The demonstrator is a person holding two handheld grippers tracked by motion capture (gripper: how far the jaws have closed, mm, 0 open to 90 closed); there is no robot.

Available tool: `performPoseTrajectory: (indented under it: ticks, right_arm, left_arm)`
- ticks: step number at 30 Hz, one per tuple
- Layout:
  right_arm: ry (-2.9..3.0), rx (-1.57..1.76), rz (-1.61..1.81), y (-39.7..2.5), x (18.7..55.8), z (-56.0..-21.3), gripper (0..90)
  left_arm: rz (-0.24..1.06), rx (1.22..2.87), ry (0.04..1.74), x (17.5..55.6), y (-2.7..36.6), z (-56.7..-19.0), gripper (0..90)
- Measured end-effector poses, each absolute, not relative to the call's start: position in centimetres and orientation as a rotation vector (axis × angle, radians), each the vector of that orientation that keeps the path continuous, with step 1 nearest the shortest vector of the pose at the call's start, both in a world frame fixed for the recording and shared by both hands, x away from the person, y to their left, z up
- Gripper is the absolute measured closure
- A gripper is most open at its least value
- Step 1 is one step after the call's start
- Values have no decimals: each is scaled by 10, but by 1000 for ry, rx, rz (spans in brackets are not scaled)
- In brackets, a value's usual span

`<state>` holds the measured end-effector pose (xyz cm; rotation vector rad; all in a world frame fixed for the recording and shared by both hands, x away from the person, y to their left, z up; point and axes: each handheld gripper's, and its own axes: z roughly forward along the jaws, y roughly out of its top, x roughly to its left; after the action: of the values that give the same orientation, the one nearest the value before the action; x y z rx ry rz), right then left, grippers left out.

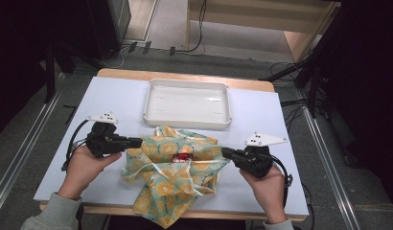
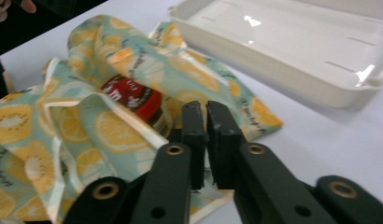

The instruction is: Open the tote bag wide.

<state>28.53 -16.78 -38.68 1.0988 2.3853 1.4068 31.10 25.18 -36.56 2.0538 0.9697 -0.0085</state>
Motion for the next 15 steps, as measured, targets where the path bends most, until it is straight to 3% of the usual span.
performPoseTrajectory:
  ticks: [15]
  right_arm:
    - [2520, 1021, 1333, -122, 296, -401, 900]
  left_arm:
    - [-79, 2164, 930, 308, 213, -391, 900]
